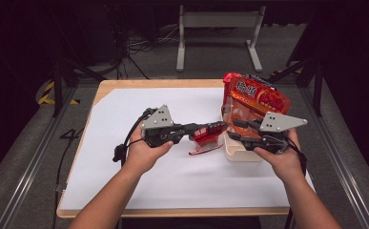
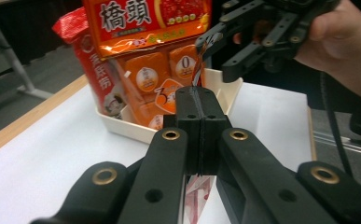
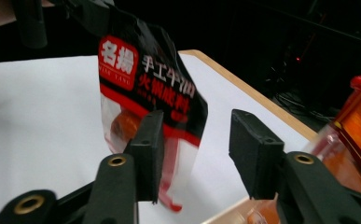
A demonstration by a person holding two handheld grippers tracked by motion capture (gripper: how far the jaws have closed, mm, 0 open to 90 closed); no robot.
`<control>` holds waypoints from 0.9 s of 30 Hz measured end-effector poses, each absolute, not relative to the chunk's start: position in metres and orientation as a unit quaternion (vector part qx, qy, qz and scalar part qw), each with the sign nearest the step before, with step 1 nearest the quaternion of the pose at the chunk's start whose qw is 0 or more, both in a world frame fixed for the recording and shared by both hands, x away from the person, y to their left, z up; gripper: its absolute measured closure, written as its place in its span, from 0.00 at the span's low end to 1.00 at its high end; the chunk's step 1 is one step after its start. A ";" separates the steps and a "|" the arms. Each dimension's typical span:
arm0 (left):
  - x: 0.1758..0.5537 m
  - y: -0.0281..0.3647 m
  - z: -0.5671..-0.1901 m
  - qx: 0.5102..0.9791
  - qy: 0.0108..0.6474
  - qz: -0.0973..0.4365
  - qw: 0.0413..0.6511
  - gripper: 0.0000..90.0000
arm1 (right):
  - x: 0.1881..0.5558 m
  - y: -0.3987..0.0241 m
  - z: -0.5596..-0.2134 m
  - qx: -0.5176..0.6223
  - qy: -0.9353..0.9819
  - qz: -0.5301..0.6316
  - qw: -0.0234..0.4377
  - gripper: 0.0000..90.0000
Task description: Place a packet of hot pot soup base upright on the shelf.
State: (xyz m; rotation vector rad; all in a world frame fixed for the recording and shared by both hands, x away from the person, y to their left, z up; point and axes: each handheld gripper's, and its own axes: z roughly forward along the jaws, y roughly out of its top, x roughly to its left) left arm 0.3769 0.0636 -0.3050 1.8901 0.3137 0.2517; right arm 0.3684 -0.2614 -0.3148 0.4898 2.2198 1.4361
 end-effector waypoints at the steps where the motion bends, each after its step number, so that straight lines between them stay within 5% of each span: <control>1: 0.377 0.063 -0.305 0.805 0.130 0.107 0.569 1.00 | 0.370 -0.260 -0.314 0.175 0.805 0.521 0.222 0.65; 4: 0.376 0.062 -0.305 0.805 0.127 0.104 0.570 1.00 | 0.372 -0.257 -0.314 0.171 0.808 0.520 0.218 0.68; 13: 0.381 0.060 -0.300 0.803 0.129 0.119 0.570 1.00 | 0.373 -0.258 -0.307 0.156 0.809 0.524 0.216 0.99; 27: 0.395 0.043 -0.299 0.791 0.145 0.127 0.581 0.99 | 0.360 -0.268 -0.297 0.171 0.798 0.518 0.257 1.00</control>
